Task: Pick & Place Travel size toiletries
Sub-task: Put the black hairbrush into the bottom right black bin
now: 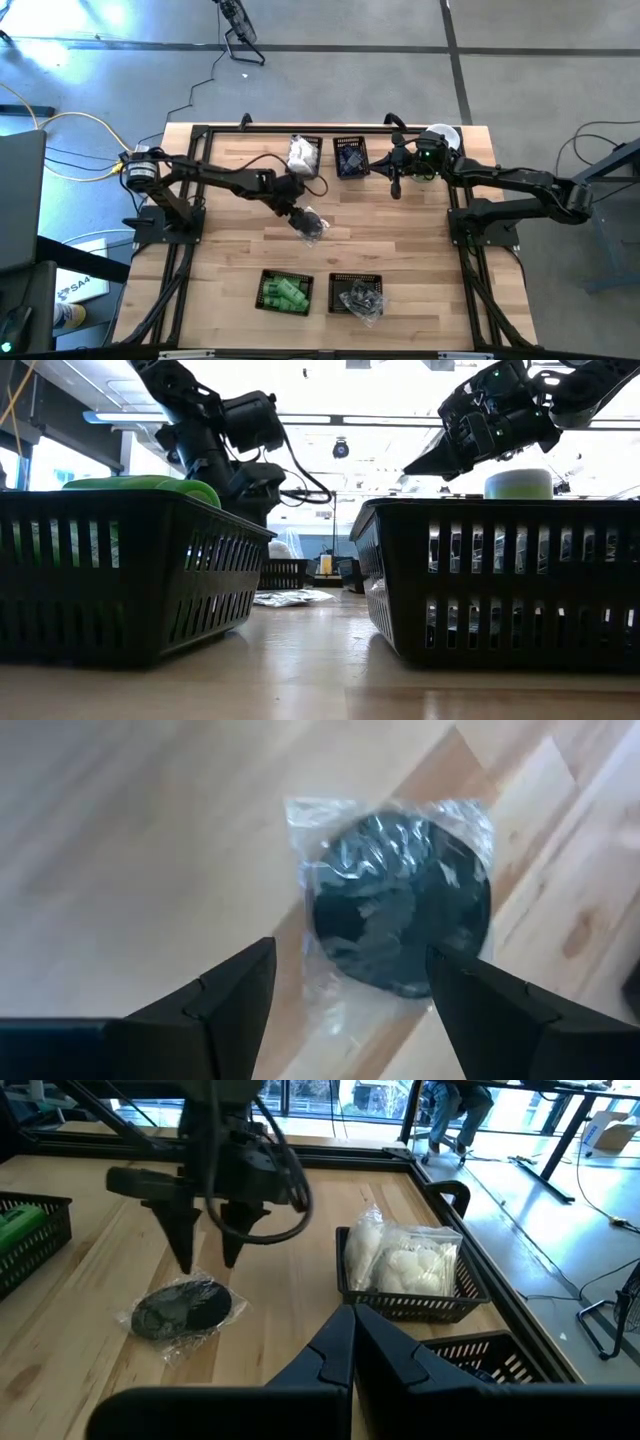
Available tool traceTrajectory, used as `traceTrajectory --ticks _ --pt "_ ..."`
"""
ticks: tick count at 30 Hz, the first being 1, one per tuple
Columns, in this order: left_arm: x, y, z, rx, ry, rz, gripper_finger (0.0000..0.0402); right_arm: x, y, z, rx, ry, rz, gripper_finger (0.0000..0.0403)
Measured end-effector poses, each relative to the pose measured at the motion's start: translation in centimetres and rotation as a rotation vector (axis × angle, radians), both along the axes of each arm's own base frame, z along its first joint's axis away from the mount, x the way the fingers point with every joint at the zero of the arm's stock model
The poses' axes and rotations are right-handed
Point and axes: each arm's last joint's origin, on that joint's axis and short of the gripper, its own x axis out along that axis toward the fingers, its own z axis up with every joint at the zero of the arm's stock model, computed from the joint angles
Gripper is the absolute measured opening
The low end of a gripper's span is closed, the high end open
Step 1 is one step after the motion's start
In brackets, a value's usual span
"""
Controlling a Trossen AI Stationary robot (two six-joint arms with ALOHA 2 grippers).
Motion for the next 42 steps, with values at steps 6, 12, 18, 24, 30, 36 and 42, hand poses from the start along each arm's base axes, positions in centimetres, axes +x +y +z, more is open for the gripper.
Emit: traceTrajectory --ticks 6,12,18,24,30,36,42 --pt "0.3 0.0 -1.1 -0.023 0.026 -0.002 0.0253 0.0 0.0 -0.1 0.003 0.005 0.000 0.0003" --pt "1.4 0.1 -2.4 -0.086 -0.008 0.001 0.0253 0.0 0.0 -0.1 0.004 0.007 0.001 0.0003" --pt "1.5 0.1 -2.5 -0.073 -0.001 0.027 0.0253 0.0 0.0 -0.1 0.004 0.007 0.000 0.0003" --pt "1.4 0.2 -2.6 -0.058 0.006 0.035 0.0252 0.0 0.0 -0.1 0.003 0.007 0.000 0.0003" --pt "1.3 0.2 -2.7 -0.042 0.021 0.036 0.0207 0.0 0.0 -0.1 0.003 0.007 0.000 0.0003" --pt "1.1 0.3 -2.9 -0.006 0.055 0.040 0.0132 0.0 0.0 -0.1 0.003 0.006 0.000 0.0003" --pt "1.0 0.3 -3.0 -0.008 0.058 0.040 0.0076 0.0 0.0 -0.1 0.003 0.007 0.000 0.0003"
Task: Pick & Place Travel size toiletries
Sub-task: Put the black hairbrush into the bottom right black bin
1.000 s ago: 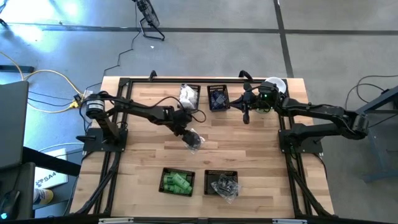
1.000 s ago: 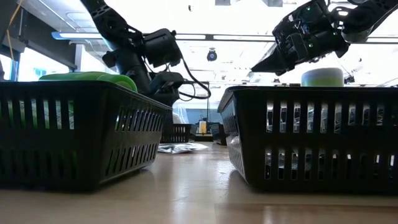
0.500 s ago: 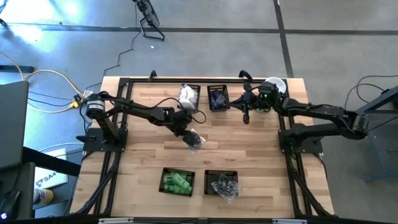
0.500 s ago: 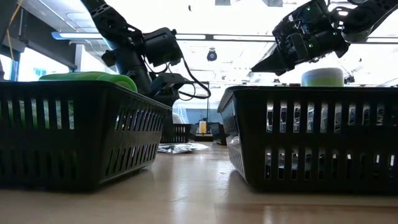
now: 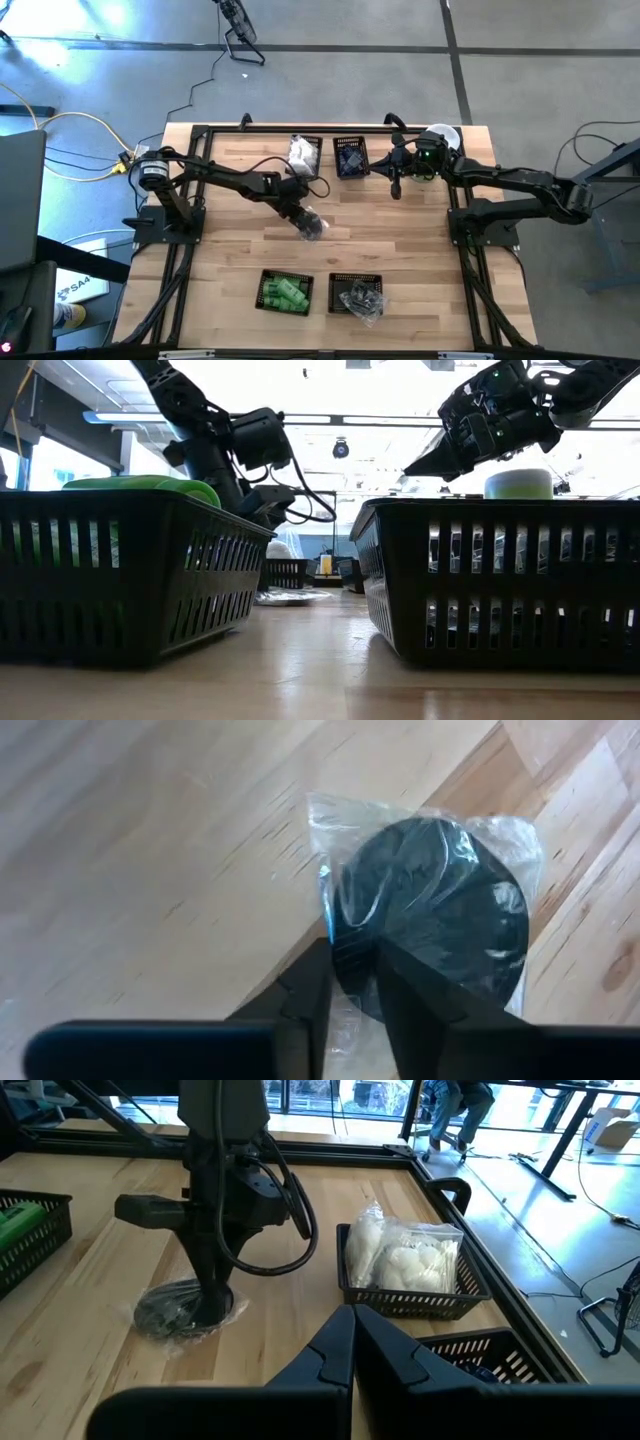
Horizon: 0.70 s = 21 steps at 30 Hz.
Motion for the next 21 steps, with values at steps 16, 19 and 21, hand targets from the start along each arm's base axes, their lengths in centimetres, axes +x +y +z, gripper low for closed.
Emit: traceTrajectory --ticks 16,19,21 --pt "-0.1 -0.1 0.6 0.010 -0.031 -0.057 0.0003 0.0 0.0 0.0 0.000 0.000 0.000 0.0003" --pt "-0.4 -0.1 1.2 0.022 -0.040 -0.078 0.0003 0.0 0.0 0.0 -0.001 0.000 -0.001 0.0003" --pt "-0.6 -0.2 1.9 0.031 -0.060 -0.088 0.0003 0.0 0.0 0.0 -0.001 0.000 -0.001 0.0003"
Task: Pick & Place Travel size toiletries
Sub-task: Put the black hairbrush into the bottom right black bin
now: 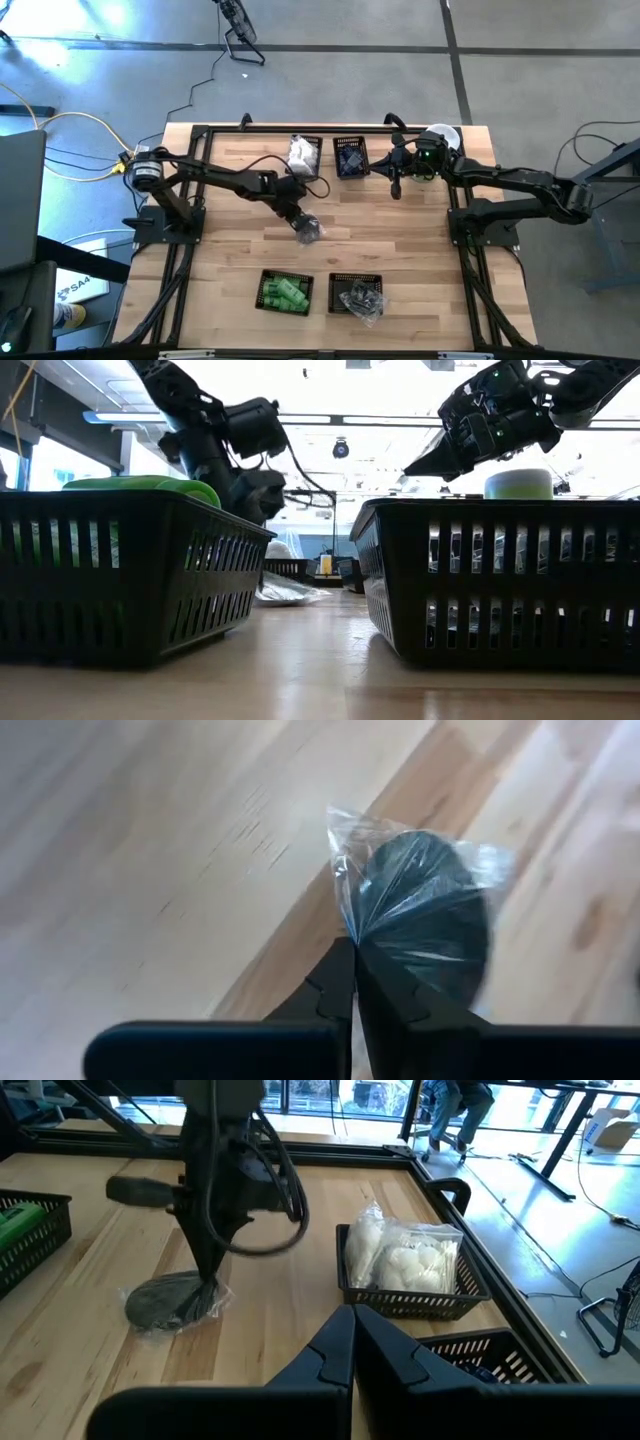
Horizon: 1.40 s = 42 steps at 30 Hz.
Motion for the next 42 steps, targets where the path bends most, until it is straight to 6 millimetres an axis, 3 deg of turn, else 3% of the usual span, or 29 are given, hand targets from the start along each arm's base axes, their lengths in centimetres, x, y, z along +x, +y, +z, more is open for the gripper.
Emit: traceTrajectory --ticks 14,24,36,42 --pt "-0.9 0.9 4.2 0.104 -0.167 -0.032 0.0002 0.1 0.0 0.2 -0.011 -0.017 -0.001 0.0003" --pt "-1.1 1.7 4.9 0.109 -0.214 -0.063 0.0002 0.1 0.0 0.2 -0.021 -0.020 0.000 0.0003" --pt "0.6 1.9 7.4 0.226 -0.467 -0.162 0.0002 0.1 -0.1 0.5 -0.062 -0.045 0.009 0.0003" --pt "1.5 2.3 9.5 0.417 -0.545 -0.201 0.0002 0.2 -0.1 0.7 -0.064 -0.063 0.008 0.0003"
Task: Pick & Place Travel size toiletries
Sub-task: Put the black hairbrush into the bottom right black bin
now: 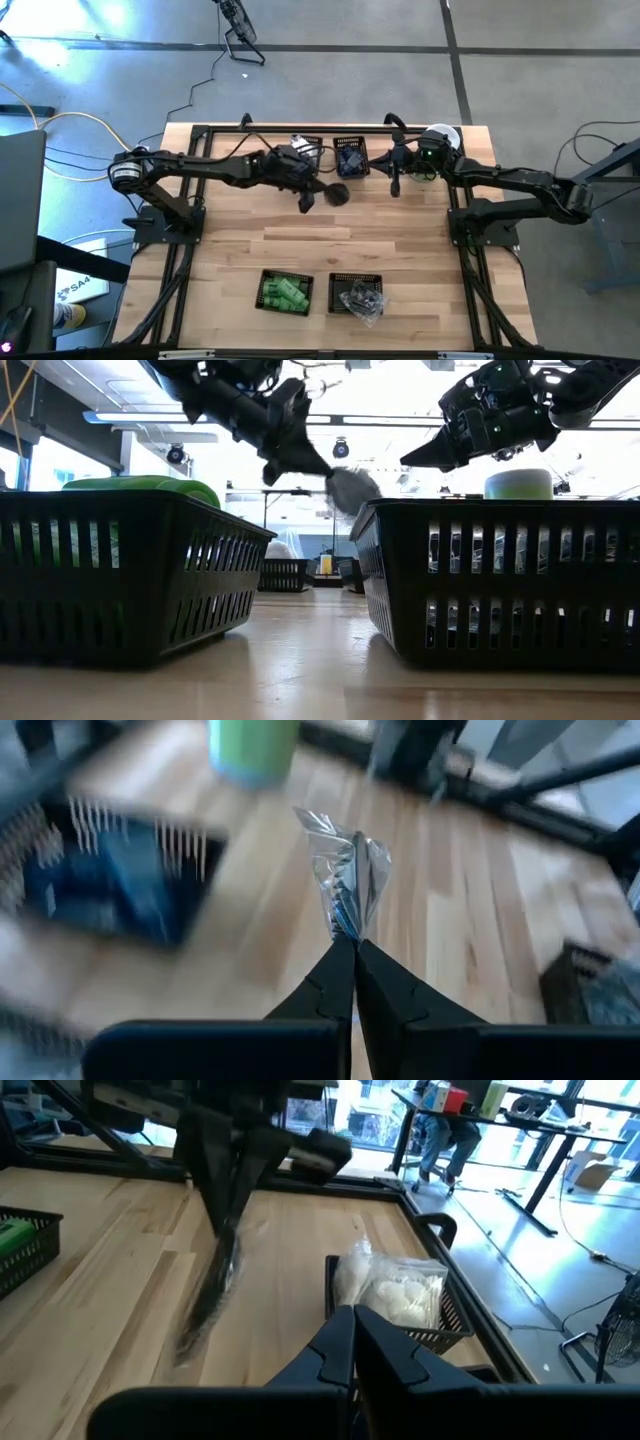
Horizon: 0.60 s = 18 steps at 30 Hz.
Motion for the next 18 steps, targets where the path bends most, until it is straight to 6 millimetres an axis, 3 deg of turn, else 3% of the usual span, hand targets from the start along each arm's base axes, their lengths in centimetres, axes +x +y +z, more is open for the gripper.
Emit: traceTrajectory --ticks 6,12,18 --pt "0.5 0.5 1.6 0.168 -0.091 -0.035 0.0002 0.0 -0.1 0.2 -0.018 -0.016 -0.023 0.0003" --pt "0.4 2.7 3.4 0.212 -0.134 0.031 0.0002 -0.3 -0.5 1.3 -0.087 -0.072 -0.203 0.0003" --pt "0.3 4.1 5.0 0.282 -0.169 0.049 0.0002 -0.3 -0.4 1.4 -0.089 -0.081 -0.187 0.0003"
